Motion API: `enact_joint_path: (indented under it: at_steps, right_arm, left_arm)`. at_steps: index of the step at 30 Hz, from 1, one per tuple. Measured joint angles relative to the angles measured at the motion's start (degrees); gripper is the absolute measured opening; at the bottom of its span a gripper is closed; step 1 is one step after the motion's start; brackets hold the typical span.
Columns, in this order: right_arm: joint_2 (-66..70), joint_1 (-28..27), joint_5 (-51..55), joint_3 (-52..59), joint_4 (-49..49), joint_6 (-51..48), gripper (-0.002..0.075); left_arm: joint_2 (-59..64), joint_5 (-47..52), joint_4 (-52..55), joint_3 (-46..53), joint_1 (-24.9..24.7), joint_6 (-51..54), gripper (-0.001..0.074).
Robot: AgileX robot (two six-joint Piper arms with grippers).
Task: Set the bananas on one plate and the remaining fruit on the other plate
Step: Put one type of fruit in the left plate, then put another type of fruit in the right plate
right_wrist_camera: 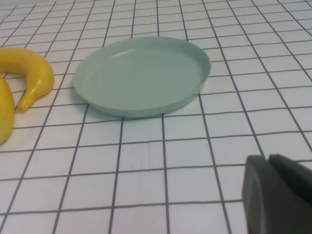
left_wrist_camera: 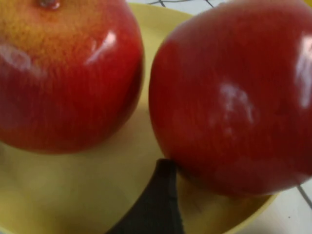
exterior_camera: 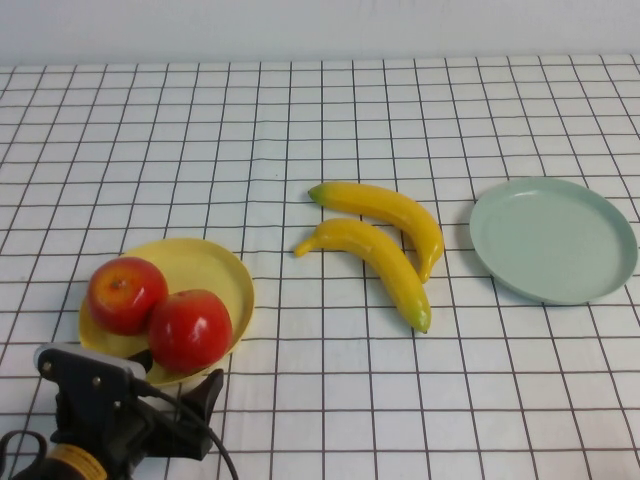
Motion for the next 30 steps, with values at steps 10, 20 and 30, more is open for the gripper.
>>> enact_joint_path:
  at_steps: [10,20,30]
  right_arm:
    - [0.00,0.00,0.00,0.00,0.00,0.00,-0.0015]
    - [0.00,0.00,0.00,0.00,0.00,0.00,-0.0015]
    - [0.00,0.00,0.00,0.00,0.00,0.00,-0.0015]
  left_arm:
    - [-4.38,1.73,2.64,0.00,0.00,-0.19,0.0670]
    - [-20.82,1.87,-1.45,0.11,0.00,7.83,0.0606]
    - [-30.38,1.96,11.67,0.56,-0.11,13.39,0.0022]
